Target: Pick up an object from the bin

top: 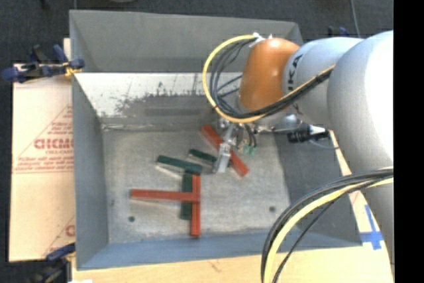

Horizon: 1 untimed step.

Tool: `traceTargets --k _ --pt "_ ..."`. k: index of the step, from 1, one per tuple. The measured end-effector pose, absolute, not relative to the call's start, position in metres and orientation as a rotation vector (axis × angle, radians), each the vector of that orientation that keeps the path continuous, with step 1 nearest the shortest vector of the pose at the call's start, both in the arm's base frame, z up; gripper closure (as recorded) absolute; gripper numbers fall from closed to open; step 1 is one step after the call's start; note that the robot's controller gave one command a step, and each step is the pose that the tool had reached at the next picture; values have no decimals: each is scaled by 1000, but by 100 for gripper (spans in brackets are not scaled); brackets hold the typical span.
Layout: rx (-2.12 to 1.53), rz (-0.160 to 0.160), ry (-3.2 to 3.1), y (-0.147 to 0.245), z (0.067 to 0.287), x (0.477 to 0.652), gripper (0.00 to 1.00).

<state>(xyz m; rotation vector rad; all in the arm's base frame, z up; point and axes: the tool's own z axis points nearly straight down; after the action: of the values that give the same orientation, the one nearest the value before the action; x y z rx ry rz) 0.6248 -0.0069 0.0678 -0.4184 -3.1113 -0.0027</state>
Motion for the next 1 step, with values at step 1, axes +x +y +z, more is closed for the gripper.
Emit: traceTargets --k 1 --pt "-416 1 -3122 -17 103 622 0"
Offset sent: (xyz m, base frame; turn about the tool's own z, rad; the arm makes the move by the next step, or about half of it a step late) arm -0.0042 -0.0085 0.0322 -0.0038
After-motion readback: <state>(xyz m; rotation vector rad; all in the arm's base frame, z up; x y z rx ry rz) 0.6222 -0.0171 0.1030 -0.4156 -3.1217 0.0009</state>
